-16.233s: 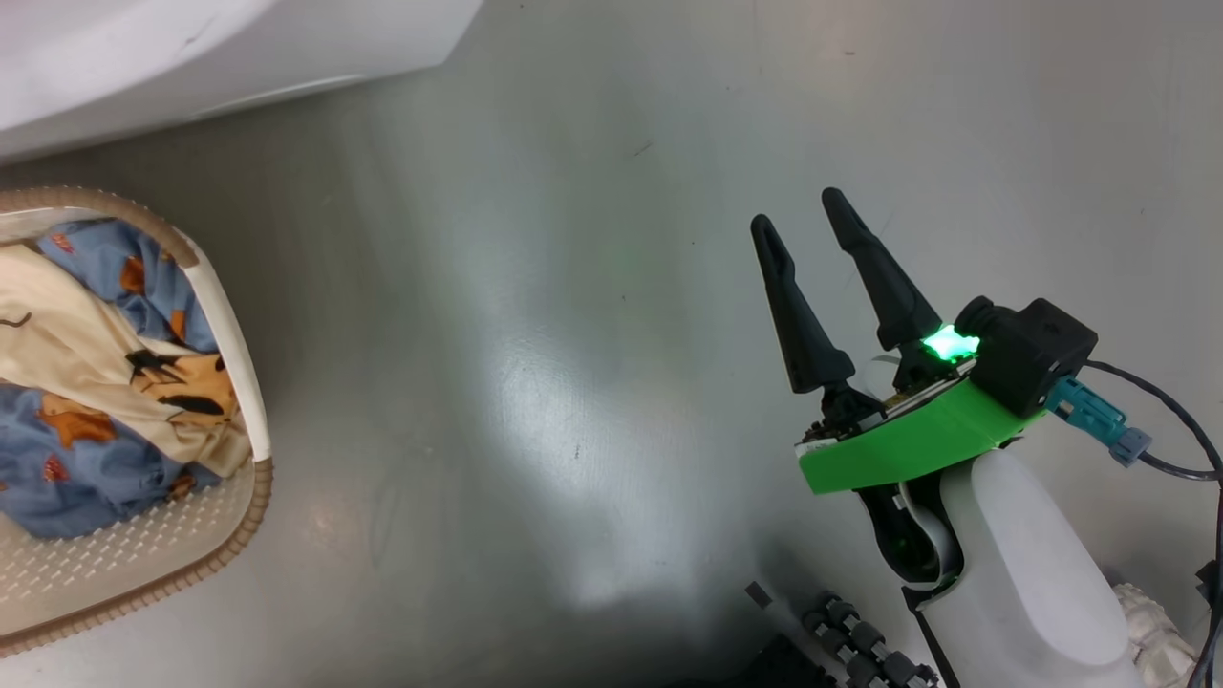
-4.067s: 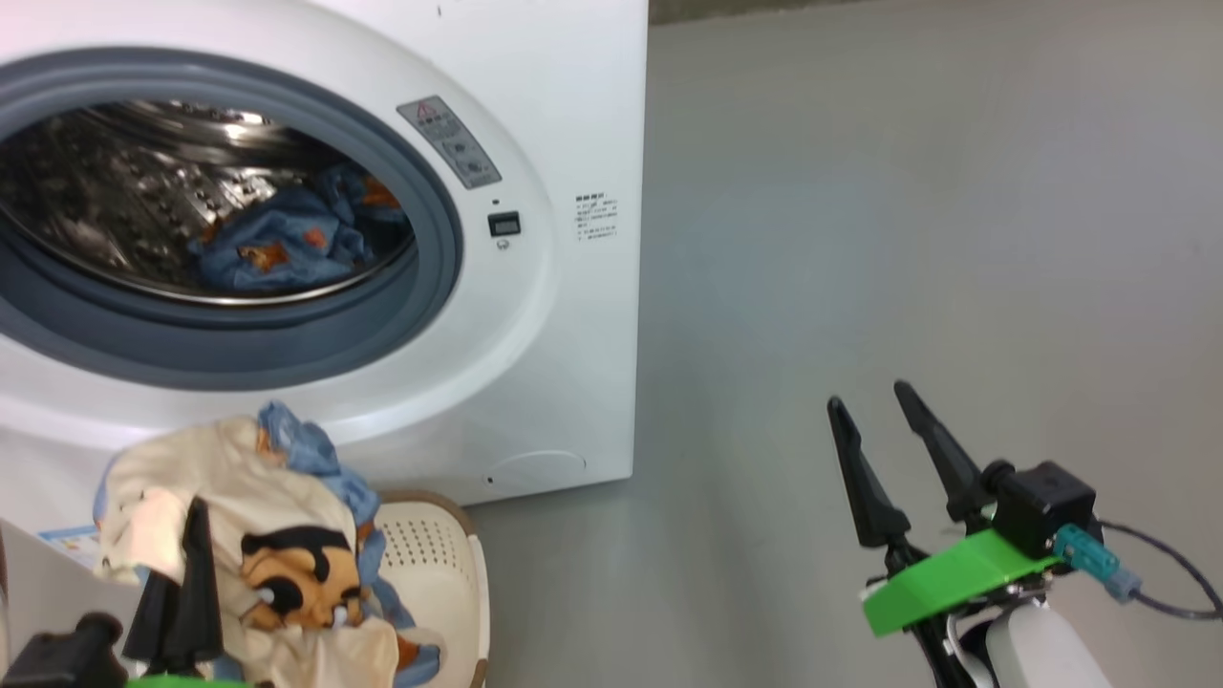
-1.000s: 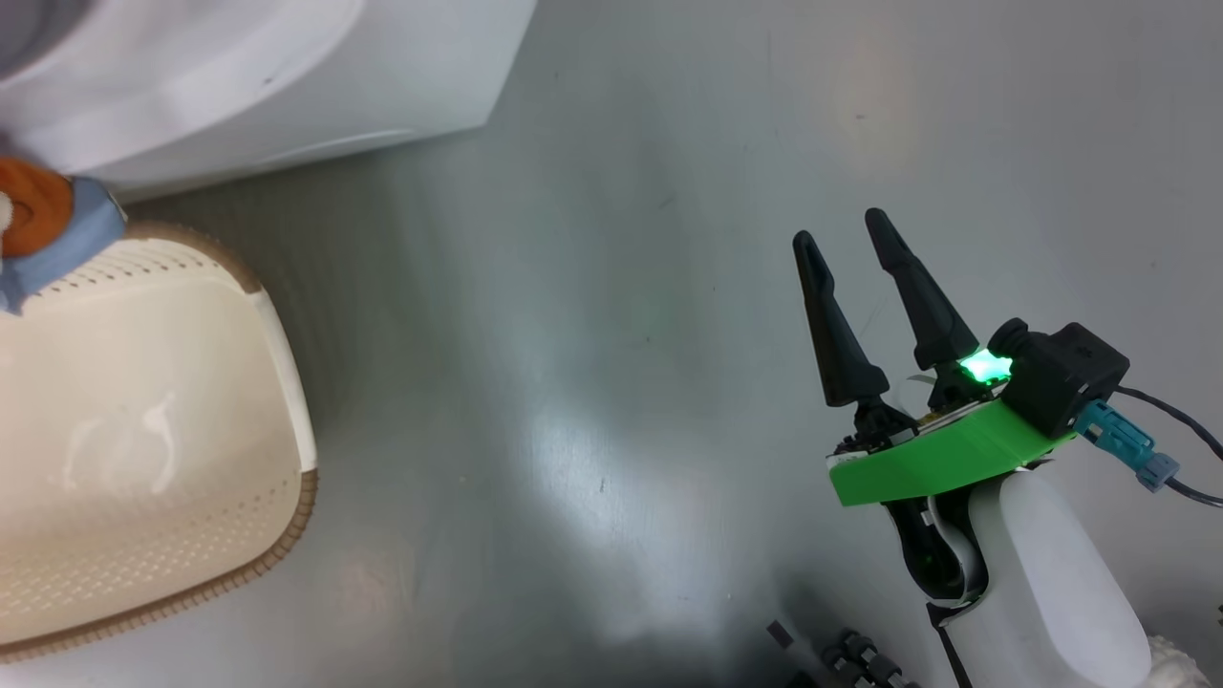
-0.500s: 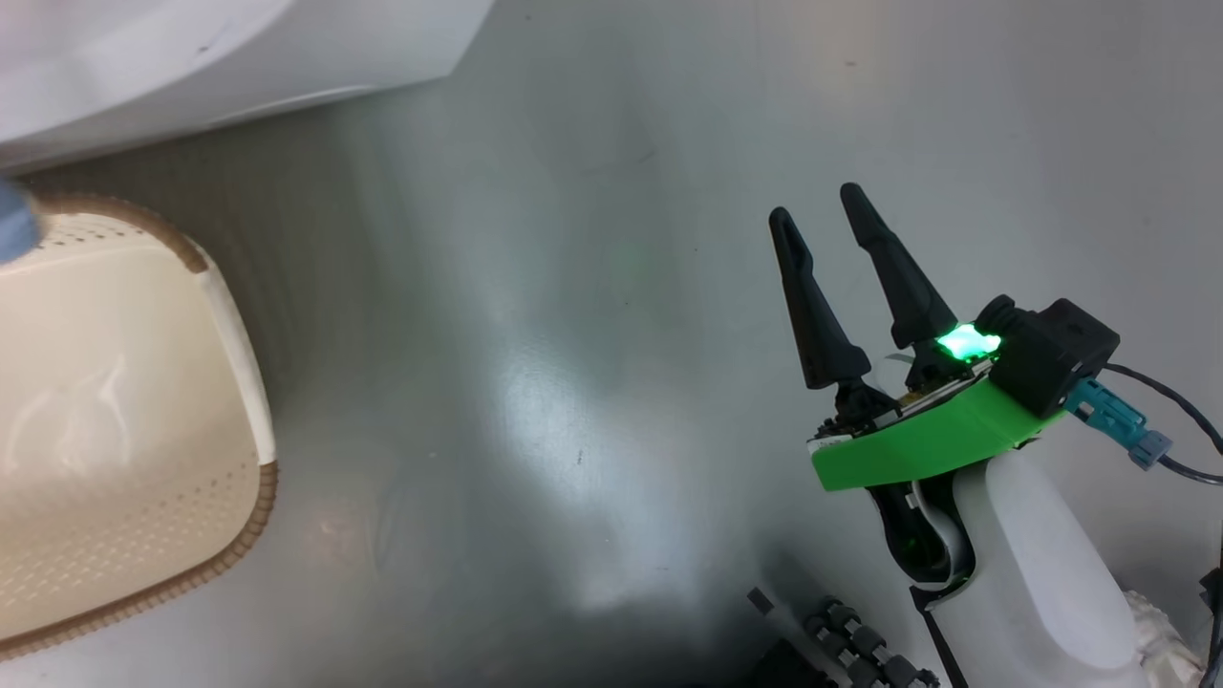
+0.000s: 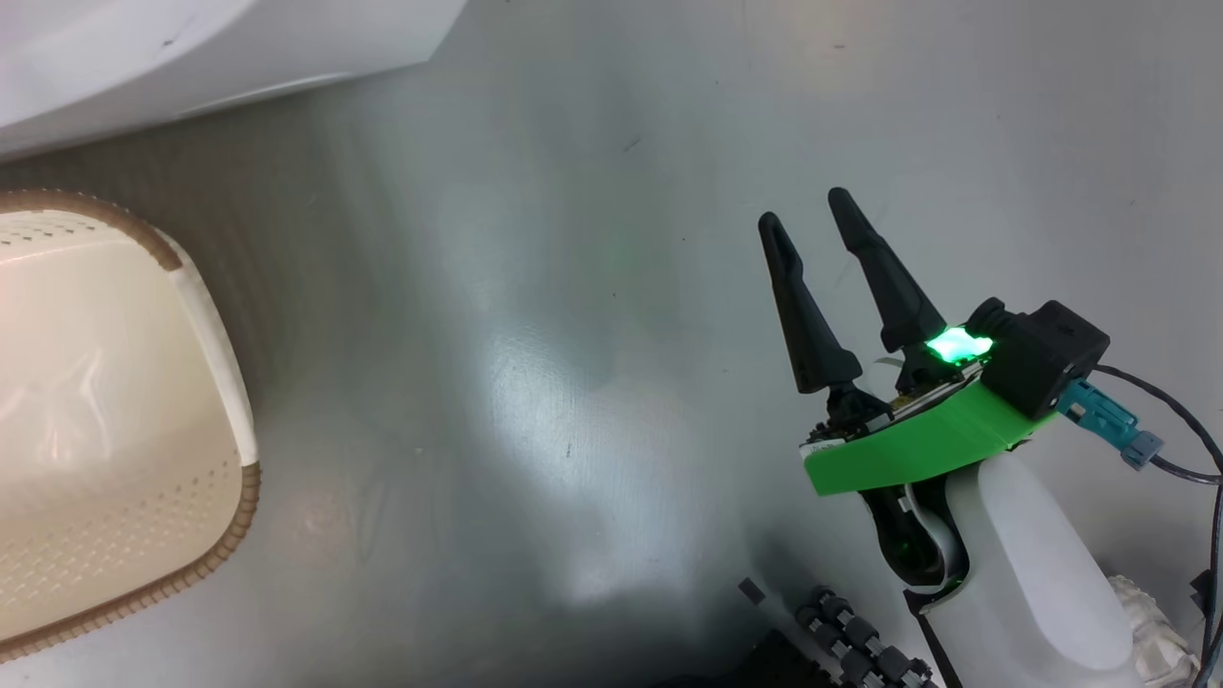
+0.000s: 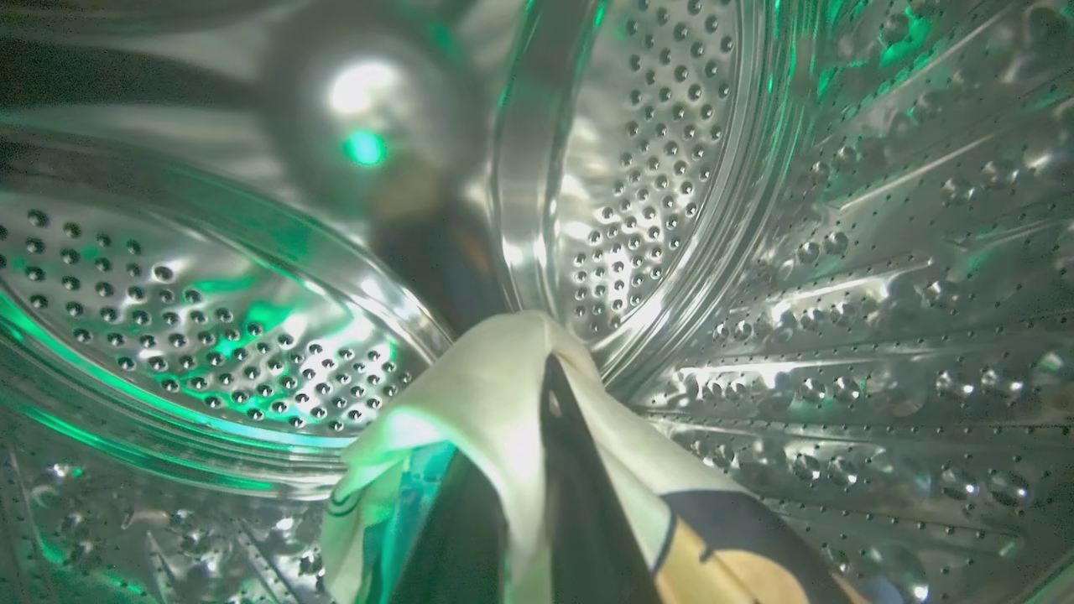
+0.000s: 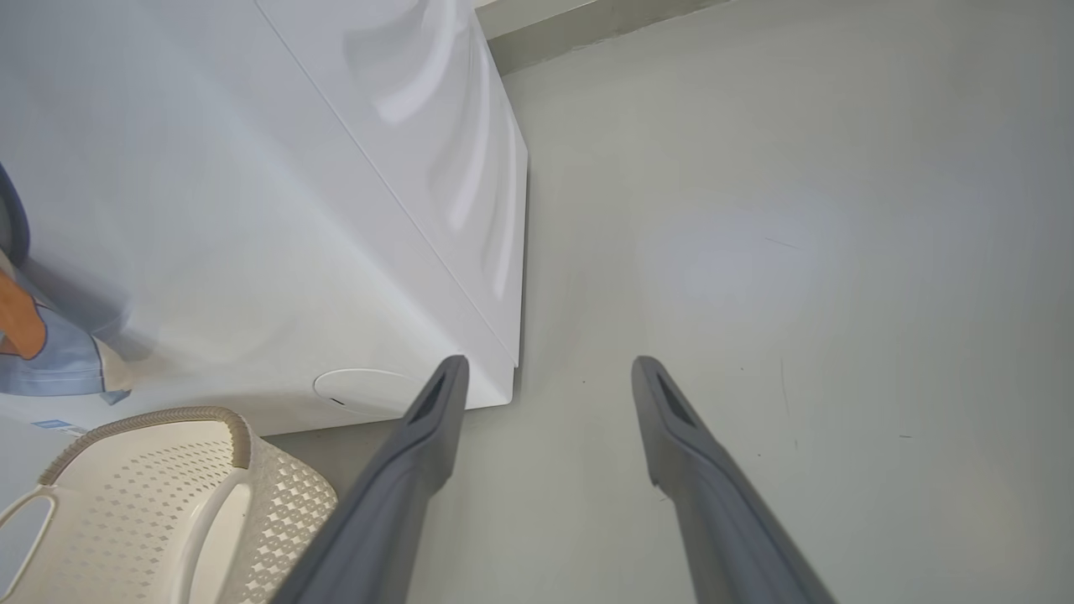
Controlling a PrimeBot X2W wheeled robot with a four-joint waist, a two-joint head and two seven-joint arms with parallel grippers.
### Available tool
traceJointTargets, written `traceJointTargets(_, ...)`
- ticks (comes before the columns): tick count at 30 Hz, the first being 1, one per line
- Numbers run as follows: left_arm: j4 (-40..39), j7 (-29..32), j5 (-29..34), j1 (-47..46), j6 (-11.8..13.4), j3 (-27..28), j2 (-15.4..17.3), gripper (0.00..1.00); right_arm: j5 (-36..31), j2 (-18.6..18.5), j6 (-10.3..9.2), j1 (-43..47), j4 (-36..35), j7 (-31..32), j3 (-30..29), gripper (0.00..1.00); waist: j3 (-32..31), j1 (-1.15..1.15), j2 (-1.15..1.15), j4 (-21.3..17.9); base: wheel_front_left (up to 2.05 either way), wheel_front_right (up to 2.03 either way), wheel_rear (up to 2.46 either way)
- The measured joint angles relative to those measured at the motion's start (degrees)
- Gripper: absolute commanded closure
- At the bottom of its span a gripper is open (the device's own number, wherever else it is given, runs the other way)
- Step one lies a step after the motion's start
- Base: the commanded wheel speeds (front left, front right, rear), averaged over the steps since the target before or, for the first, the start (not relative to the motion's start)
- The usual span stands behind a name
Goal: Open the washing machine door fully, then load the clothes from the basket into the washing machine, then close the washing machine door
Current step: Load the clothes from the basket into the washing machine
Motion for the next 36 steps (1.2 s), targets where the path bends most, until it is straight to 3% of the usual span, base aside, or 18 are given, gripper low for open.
traceJointTargets(2, 2.16, 2.45, -0.96, -0.01, -0.07, -0.52, -0.33, 1.00, 0.00, 0.01, 0.00, -0.01, 0.18, 0.00, 0.05, 0.00, -0.11, 0.00, 0.00, 0.16, 0.00, 0.00, 0.00)
traceJointTargets(4, 4.13, 5.89, -2.41, -0.01, -0.08, -1.00, -0.88, 0.75, 0.00, 0.00, 0.00, -0.01, 0.34, 0.00, 0.05, 0.00, -0.33, 0.00, 0.00, 0.33, 0.00, 0.00, 0.00)
traceJointTargets(5, 5.03, 7.89, -3.18, -0.03, -0.08, -1.22, -1.19, 0.68, 0.00, 0.00, 0.00, -0.01, 0.51, 0.00, 0.07, 0.00, -0.47, 0.00, 0.00, 0.44, 0.00, 0.00, 0.00)
traceJointTargets(9, 6.94, 13.39, -4.71, -0.05, -0.09, -2.49, -1.79, 0.62, 0.00, 0.00, 0.00, -0.01, 1.00, 0.00, 0.05, 0.00, -0.92, 0.00, 0.00, 0.81, 0.00, 0.00, 0.00)
traceJointTargets(11, 7.82, 16.51, -5.65, -0.06, -0.09, -2.86, -1.89, 0.53, 0.00, -0.01, 0.00, -0.01, 1.16, 0.00, 0.08, 0.00, -1.26, 0.00, 0.00, 1.01, 0.00, 0.00, 0.00)
traceJointTargets(12, 8.10, 17.69, -6.10, -0.06, -0.09, -3.09, -1.87, 0.18, 0.00, 0.00, 0.00, -0.01, 1.22, 0.00, 0.08, 0.00, -1.42, 0.00, 0.00, 1.10, 0.00, 0.00, 0.00)
traceJointTargets(13, 8.35, 19.07, -6.56, -0.07, -0.09, -3.20, -1.88, 0.00, 0.00, 0.00, 0.00, -0.01, 1.27, 0.00, 0.10, 0.00, -1.58, 0.00, 0.00, 1.18, 0.00, 0.00, 0.00)
traceJointTargets(23, 9.72, 29.82, -9.34, -0.04, -0.01, -4.33, -3.25, 0.00, 0.00, -0.01, 0.00, -0.01, 2.18, 0.00, 0.02, 0.00, -3.12, 0.00, 0.00, 1.85, 0.00, 0.00, 0.00)
traceJointTargets(36, 6.82, 36.63, -11.71, 4.16, 5.05, -4.31, -3.77, 0.00, -0.03, -0.03, 0.00, 0.01, 2.47, 0.00, -0.35, 0.00, -5.21, 0.00, 0.00, 3.02, 0.00, 0.00, 0.00)
